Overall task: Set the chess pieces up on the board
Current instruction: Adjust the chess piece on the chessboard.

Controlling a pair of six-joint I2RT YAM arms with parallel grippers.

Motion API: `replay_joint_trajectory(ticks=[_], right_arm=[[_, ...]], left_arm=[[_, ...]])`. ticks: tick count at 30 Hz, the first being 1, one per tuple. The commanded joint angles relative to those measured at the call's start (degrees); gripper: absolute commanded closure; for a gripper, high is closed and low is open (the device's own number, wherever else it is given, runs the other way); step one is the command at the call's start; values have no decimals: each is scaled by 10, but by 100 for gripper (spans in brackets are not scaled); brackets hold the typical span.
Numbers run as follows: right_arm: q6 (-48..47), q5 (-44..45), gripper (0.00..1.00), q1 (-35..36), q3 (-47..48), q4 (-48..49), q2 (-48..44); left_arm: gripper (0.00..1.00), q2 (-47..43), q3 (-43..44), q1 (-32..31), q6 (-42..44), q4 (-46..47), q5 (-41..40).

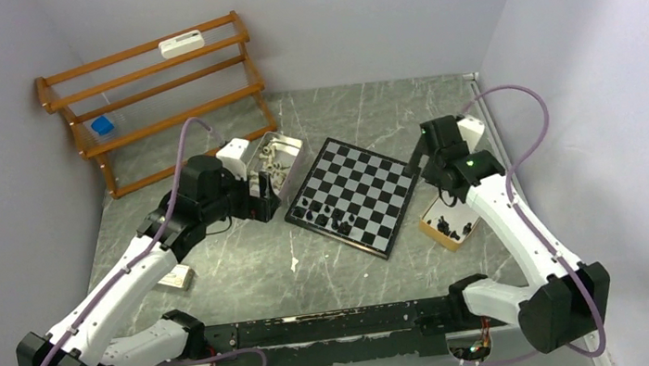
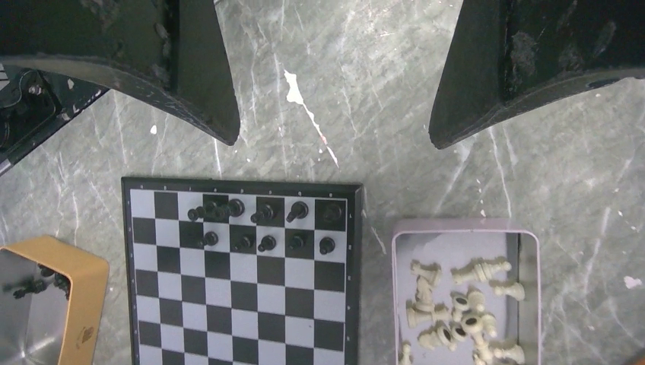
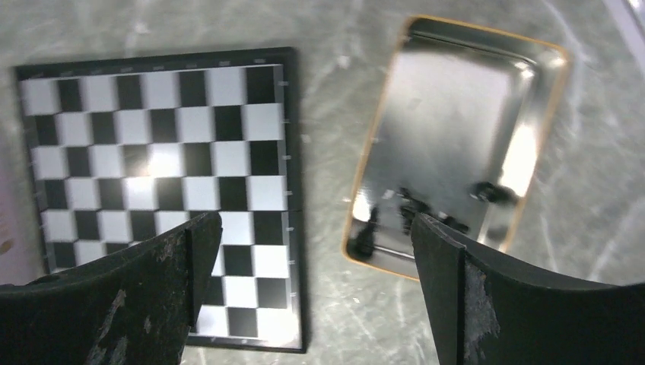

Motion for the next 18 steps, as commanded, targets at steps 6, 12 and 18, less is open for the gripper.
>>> replay_joint_trajectory(ticks=[6, 12, 18], right_arm=[[6, -13, 32, -160, -77, -20, -55], [17, -46, 59, -245, -126, 10, -14], [6, -174, 64, -267, -143, 65, 41]], left_arm=[[0, 5, -17, 3, 12, 13, 28], [0, -22, -28, 0, 11, 13, 6], [0, -12, -18, -19, 19, -4, -35]])
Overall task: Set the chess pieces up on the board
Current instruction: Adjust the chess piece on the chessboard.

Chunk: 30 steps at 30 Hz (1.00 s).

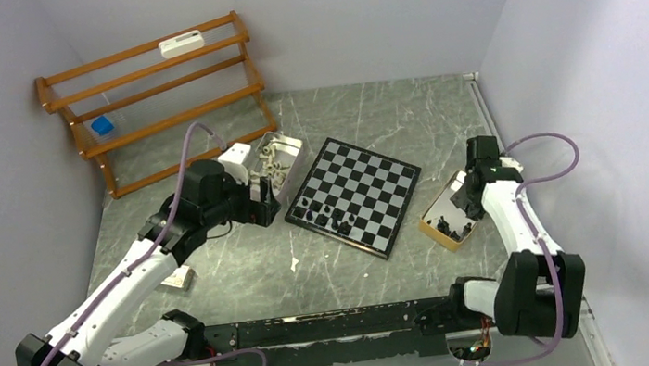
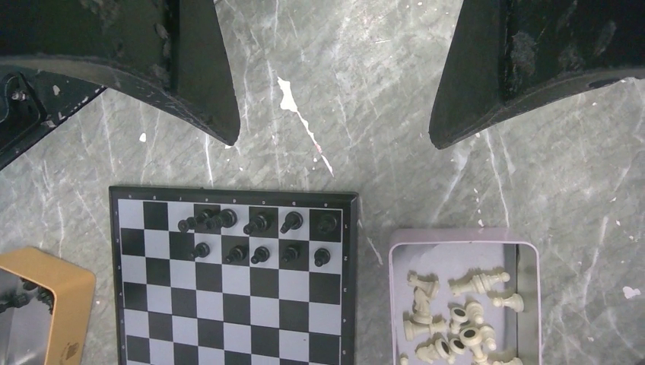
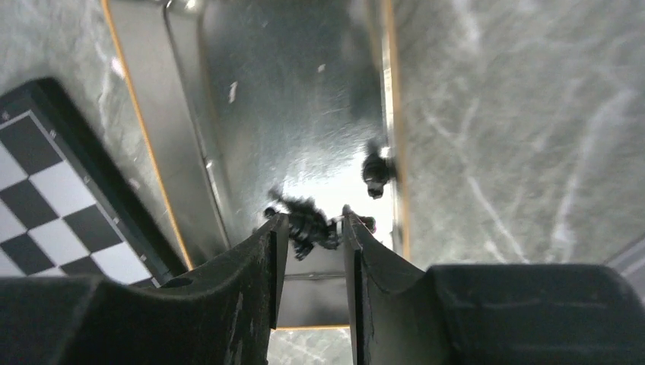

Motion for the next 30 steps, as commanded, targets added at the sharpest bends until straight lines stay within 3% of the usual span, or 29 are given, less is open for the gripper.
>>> replay_joint_trajectory(ticks=[1, 8, 18, 30], right_arm=[[-5, -124, 65, -9, -2, 54, 36], [15, -191, 77, -9, -18, 114, 80], [12, -137, 69, -9, -13, 84, 100], [17, -146, 72, -9, -42, 105, 112]], left_arm=[[0, 3, 10, -16, 14, -12, -42], [0, 32, 19, -30, 20, -21, -47], [0, 37, 19, -30, 20, -22, -75], [0, 34, 19, -30, 20, -22, -89]])
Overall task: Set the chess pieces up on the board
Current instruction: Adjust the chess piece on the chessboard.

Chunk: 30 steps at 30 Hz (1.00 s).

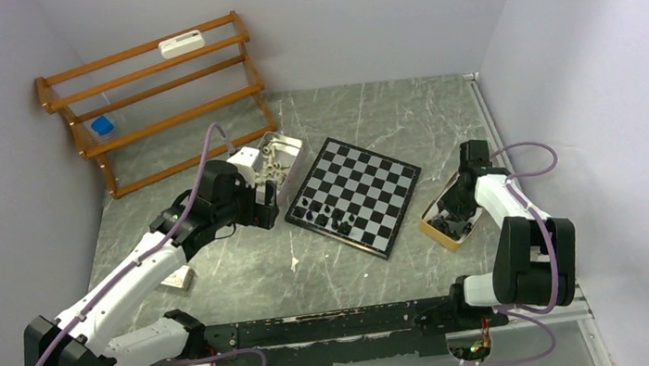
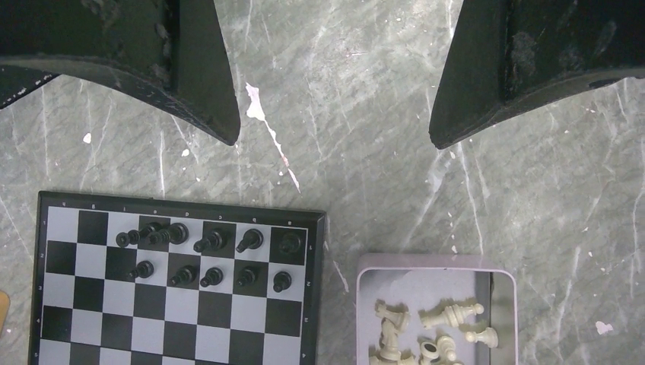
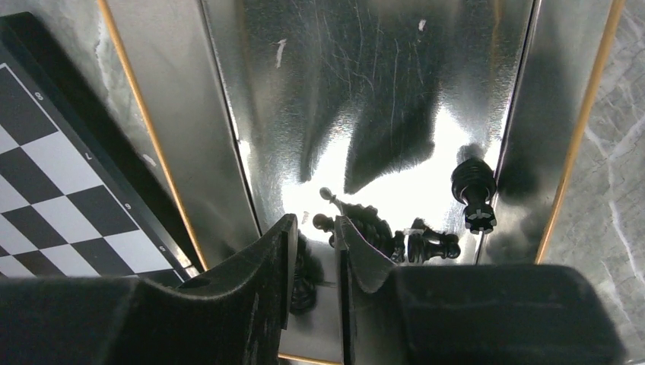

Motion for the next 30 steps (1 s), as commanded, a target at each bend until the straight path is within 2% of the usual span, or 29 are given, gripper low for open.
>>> replay_joint_trajectory(ticks=[1, 12, 21, 30], right_arm=[[7, 1, 72, -4, -10, 11, 7], [-1, -3, 78, -4, -15, 23, 11], [-14, 21, 67, -4, 20, -14, -8], [-23, -15, 67, 0, 16, -24, -24]], left_arm=[[0, -5, 18, -3, 7, -2, -17], [0, -10, 17, -3, 7, -2, -23], [0, -9, 17, -3, 6, -2, -25], [0, -3, 16, -3, 6, 0, -22]])
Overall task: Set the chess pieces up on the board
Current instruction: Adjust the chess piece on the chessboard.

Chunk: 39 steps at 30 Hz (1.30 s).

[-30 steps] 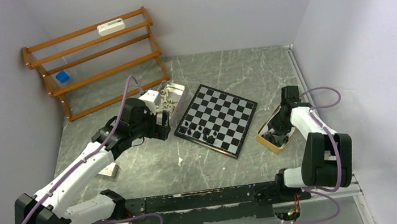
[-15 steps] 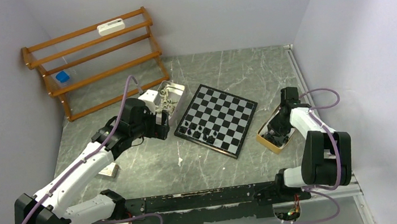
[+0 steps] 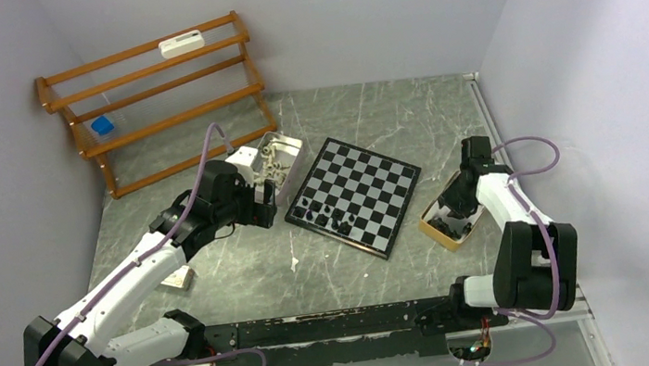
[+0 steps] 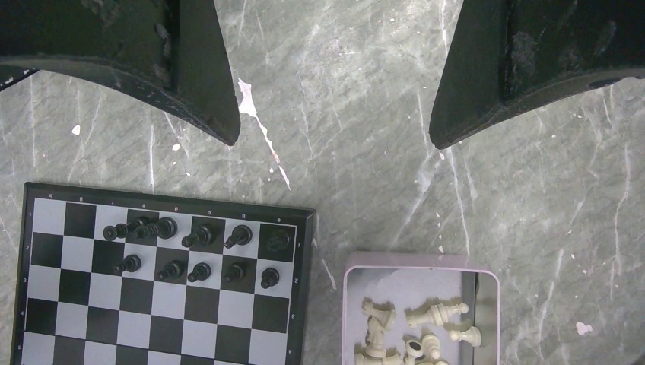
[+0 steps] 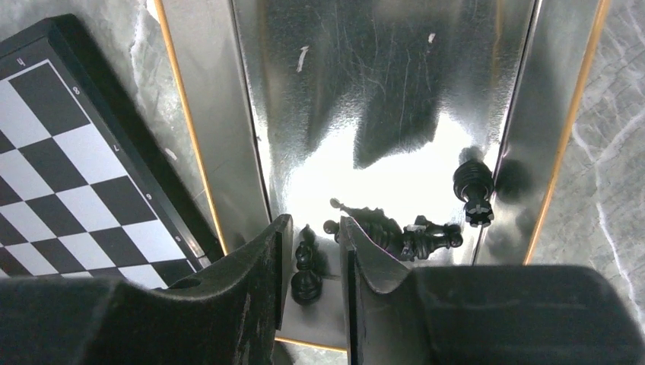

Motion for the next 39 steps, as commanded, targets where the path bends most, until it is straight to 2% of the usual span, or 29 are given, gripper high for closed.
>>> replay_joint_trajectory(ticks=[1, 12, 26, 30, 39], right_arm=[[-8, -21, 67, 1, 0, -11, -12], [-26, -24, 67, 11, -17, -14, 0], [-27, -45, 77, 11, -28, 32, 38], [-26, -23, 85, 10, -24, 38, 40], [-25, 76, 88, -2, 6, 74, 56]], left_arm=[[0, -2, 16, -4, 5, 0, -2], [0, -1, 15, -3, 6, 2, -3], [0, -4, 14, -4, 5, 2, -8], [0, -1, 14, -3, 5, 2, -9], [0, -1, 12, -3, 2, -1, -18]])
